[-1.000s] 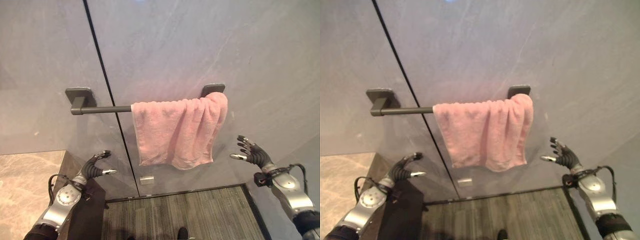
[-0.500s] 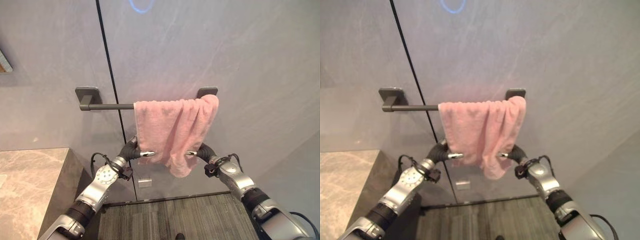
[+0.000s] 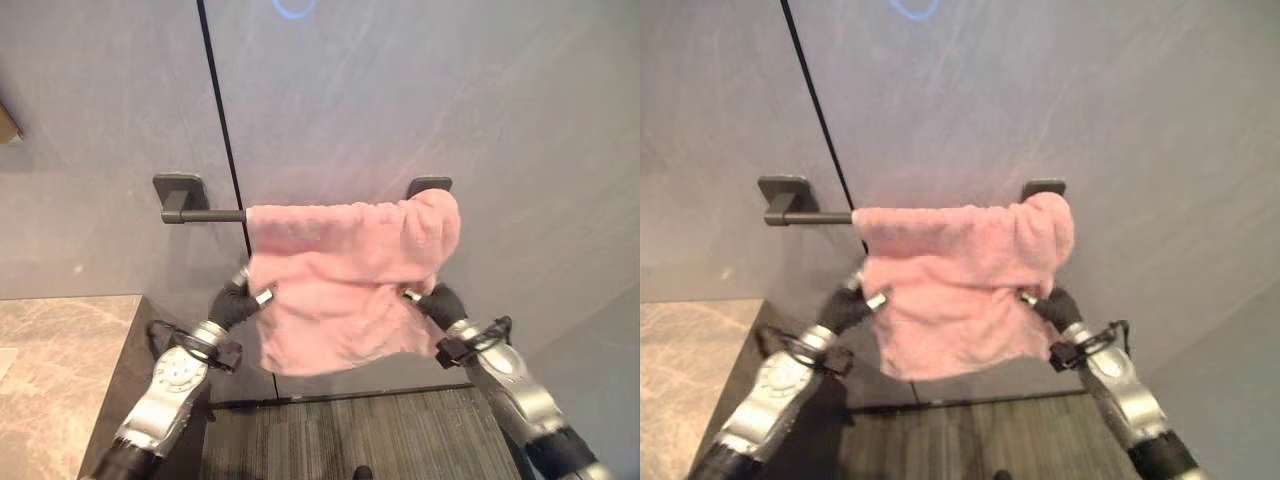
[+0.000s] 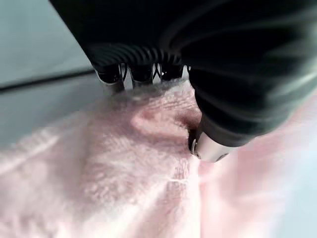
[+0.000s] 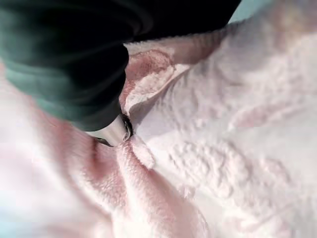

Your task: Put brush and paste in cup on sink, flatten towel.

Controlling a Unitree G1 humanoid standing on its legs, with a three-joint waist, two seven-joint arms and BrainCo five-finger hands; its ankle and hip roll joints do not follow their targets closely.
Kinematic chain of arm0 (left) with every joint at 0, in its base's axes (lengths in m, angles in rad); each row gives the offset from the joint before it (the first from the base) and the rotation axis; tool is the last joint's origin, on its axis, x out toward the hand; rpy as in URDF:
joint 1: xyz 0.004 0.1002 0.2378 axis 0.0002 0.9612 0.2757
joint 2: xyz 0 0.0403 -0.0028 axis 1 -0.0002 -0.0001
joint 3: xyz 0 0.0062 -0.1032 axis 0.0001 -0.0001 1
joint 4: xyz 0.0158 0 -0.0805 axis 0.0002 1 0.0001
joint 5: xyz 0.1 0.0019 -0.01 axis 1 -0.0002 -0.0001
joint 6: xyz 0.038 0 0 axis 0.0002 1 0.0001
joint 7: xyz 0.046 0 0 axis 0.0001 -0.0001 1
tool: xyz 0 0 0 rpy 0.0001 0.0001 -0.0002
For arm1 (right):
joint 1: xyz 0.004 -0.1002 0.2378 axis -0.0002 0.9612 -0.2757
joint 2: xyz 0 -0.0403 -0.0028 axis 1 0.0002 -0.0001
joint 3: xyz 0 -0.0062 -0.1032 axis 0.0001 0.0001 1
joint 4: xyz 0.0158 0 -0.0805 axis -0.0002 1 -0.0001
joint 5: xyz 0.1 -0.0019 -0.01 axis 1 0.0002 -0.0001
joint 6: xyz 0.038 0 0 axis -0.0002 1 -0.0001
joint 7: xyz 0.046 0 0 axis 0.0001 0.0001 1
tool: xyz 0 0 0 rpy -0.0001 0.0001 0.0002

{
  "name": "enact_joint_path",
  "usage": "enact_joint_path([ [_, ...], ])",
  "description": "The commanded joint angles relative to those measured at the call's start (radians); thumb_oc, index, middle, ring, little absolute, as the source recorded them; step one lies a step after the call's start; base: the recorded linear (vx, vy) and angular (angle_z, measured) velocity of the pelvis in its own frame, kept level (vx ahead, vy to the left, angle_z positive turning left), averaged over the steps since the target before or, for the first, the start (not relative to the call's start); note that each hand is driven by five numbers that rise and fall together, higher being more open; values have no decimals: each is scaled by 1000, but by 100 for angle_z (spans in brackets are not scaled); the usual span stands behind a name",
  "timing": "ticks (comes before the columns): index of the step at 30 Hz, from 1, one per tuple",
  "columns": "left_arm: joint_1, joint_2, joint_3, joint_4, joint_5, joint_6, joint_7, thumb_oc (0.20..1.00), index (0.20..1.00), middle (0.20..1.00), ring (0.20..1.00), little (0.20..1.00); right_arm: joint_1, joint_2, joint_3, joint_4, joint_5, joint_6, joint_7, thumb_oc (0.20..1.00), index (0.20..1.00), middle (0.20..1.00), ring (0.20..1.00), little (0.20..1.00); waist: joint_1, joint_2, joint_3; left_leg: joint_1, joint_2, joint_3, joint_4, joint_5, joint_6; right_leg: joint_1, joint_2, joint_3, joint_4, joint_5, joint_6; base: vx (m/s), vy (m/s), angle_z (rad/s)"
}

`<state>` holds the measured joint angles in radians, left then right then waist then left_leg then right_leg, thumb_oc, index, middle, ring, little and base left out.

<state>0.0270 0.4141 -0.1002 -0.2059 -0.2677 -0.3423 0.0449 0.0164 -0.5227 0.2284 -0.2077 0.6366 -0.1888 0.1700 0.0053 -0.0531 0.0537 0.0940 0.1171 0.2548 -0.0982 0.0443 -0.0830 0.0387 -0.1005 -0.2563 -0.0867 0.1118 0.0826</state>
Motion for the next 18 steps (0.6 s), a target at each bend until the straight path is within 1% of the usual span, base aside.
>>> enact_joint_path([
  [1,-47,32,-17,66,109,-105,154,200,200,200,200,200,-104,70,-65,43,88,-140,-14,200,200,200,200,200,26,-18,-10,-31,11,-39,11,2,-16,-11,-75,13,65,-44,74,-2,-11,5],
  [2,-25,25,8,63,196,-114,231,200,200,200,200,200,-88,99,-75,34,77,-155,-28,200,200,200,200,200,29,-19,-12,-36,10,-42,11,1,-18,-10,-78,9,58,-39,76,11,-1,4],
  [3,-17,24,11,81,234,-115,262,200,200,200,200,200,-83,104,-60,50,52,-163,-46,200,200,200,200,200,30,-20,-15,-39,9,-42,11,1,-19,-9,-80,7,53,-36,77,8,3,4],
  [4,-14,17,-14,114,224,-117,262,200,200,200,200,200,-88,111,-46,87,27,-160,-71,200,200,200,200,200,31,-19,-15,-41,7,-43,11,2,-18,-9,-81,6,50,-34,78,0,0,0],
  [5,-5,-9,-56,196,163,-87,252,200,200,200,200,200,-99,137,-5,170,-32,-143,-145,200,200,200,200,200,34,-17,-14,-42,3,-43,11,3,-15,-7,-83,5,45,-27,78,-50,39,4],
  [6,28,-42,-86,262,28,-37,217,200,200,200,200,200,-127,132,36,208,-206,-102,-233,200,200,200,200,200,40,-11,-8,-50,-3,-45,11,7,-9,-11,-87,6,41,-17,78,-47,35,3],
  [7,27,-42,-85,263,26,-37,215,200,200,200,200,200,-128,133,38,207,-211,-101,-237,200,200,200,200,200,39,-11,-8,-50,-3,-45,11,7,-9,-11,-86,6,41,-17,78,-51,33,2],
  [8,14,-9,-96,199,89,-36,226,200,200,200,200,200,-166,142,93,156,-142,-114,-184,200,200,200,200,200,51,-6,4,-52,-3,-52,11,6,-10,-8,-89,0,40,-21,80,0,0,0],
  [9,14,-8,-96,198,90,-35,227,200,200,200,200,200,-167,142,92,156,-141,-114,-183,200,200,200,200,200,51,-7,3,-56,-4,-52,11,10,-9,-11,-90,0,39,-18,79,0,0,0],
  [10,12,7,-110,182,120,-49,228,200,200,200,200,200,-171,155,107,143,-106,-125,-165,200,200,200,200,200,53,-9,3,-60,-5,-53,11,10,-9,-13,-92,0,38,-18,80,-17,18,18],
  [11,18,16,-129,198,167,-51,232,200,200,200,200,200,-172,157,131,144,-115,-127,-163,200,200,200,200,200,58,-12,4,-63,-7,-54,11,9,-8,-14,-96,0,36,-17,84,-8,19,23],
  [12,18,16,-130,199,168,-51,233,200,200,200,200,200,-172,157,131,145,-116,-127,-164,200,200,200,200,200,58,-12,4,-63,-8,-54,11,9,-8,-14,-96,1,36,-16,84,-8,24,23],
  [13,25,26,-83,167,192,-60,285,200,200,200,200,200,-190,114,116,83,-297,-124,-255,200,200,200,200,200,63,-10,9,-60,-10,-55,11,4,-9,-11,-100,-1,35,-15,86,-13,14,8],
  [14,26,26,-82,165,192,-59,285,200,200,200,200,200,-190,114,116,80,-299,-122,-258,200,200,200,200,200,62,-10,8,-63,-11,-55,11,7,-8,-14,-100,-1,34,-11,86,0,0,0],
  [15,25,38,-58,121,223,-97,308,200,200,200,200,200,-192,90,110,-16,-297,-151,-214,200,200,200,200,200,62,-10,10,-61,-10,-54,11,3,-11,-11,-101,-3,34,-15,87,1,2,4],
  [16,8,30,-63,111,247,-121,355,200,200,200,200,200,-180,115,123,-50,-193,-164,-183,200,200,200,200,200,58,-13,7,-67,-10,-53,11,7,-11,-15,-103,-5,32,-11,87,13,6,5],
  [17,-13,7,-90,188,261,-94,402,200,200,200,200,200,-171,136,148,13,-168,-160,-206,200,200,200,200,200,57,-16,4,-67,-11,-51,11,7,-11,-15,-106,-4,30,-9,89,-3,4,4],
  [18,-13,7,-91,188,261,-95,403,200,200,200,200,200,-171,136,148,13,-168,-160,-206,200,200,200,200,200,57,-16,4,-67,-11,-51,11,7,-11,-15,-106,-4,30,-9,89,0,0,0],
])
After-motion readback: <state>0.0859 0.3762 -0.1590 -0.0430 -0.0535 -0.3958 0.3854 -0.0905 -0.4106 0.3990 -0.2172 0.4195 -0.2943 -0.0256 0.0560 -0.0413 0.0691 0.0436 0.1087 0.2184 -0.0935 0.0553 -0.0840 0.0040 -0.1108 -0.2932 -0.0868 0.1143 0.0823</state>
